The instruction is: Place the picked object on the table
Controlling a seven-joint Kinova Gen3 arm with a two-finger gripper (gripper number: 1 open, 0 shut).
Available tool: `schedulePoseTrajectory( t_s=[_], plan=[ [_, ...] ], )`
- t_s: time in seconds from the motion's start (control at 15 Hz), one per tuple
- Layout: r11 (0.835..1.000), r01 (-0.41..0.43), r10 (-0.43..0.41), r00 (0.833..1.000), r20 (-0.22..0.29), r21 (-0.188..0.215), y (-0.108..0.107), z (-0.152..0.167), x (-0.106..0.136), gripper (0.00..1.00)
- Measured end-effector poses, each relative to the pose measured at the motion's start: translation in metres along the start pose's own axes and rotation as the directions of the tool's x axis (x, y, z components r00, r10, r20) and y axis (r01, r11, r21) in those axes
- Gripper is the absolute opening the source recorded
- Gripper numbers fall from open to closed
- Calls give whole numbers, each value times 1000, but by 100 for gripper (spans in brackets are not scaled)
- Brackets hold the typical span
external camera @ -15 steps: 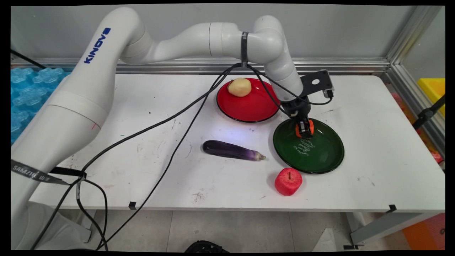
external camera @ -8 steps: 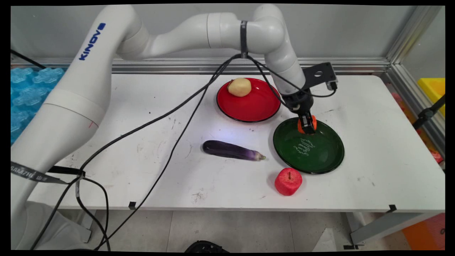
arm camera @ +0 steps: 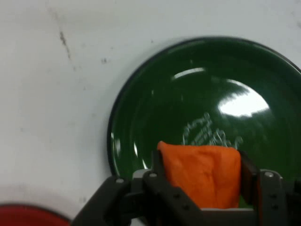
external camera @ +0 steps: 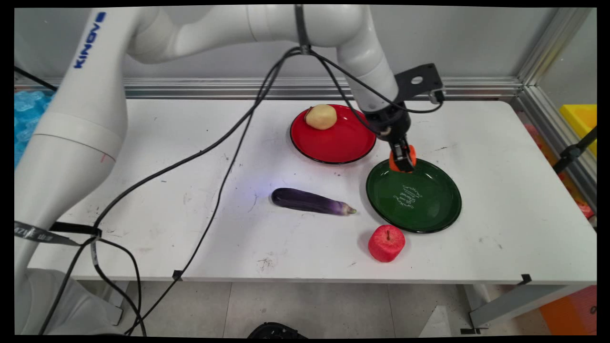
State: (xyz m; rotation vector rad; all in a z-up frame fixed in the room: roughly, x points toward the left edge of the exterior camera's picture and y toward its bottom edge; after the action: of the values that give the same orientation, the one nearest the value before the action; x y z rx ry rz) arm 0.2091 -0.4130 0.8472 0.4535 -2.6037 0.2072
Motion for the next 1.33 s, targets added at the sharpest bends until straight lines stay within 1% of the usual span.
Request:
schedulePoseTrajectory(
  t_s=[0.2, 0.53, 0.67, 0.87, 1.33],
  plan=[
    [1000, 4, -4, 1000, 17, 7, 7, -23, -20, 0],
    [1000, 6, -7, 998, 58, 20, 13, -47, -65, 0],
    [1000, 3, -5, 997, 77, 21, 14, -51, -81, 0],
    [1000, 0, -2, 995, 99, 24, 14, -54, -99, 0],
    [999, -8, 4, 992, 123, 33, 12, -49, -130, 0]
  ],
)
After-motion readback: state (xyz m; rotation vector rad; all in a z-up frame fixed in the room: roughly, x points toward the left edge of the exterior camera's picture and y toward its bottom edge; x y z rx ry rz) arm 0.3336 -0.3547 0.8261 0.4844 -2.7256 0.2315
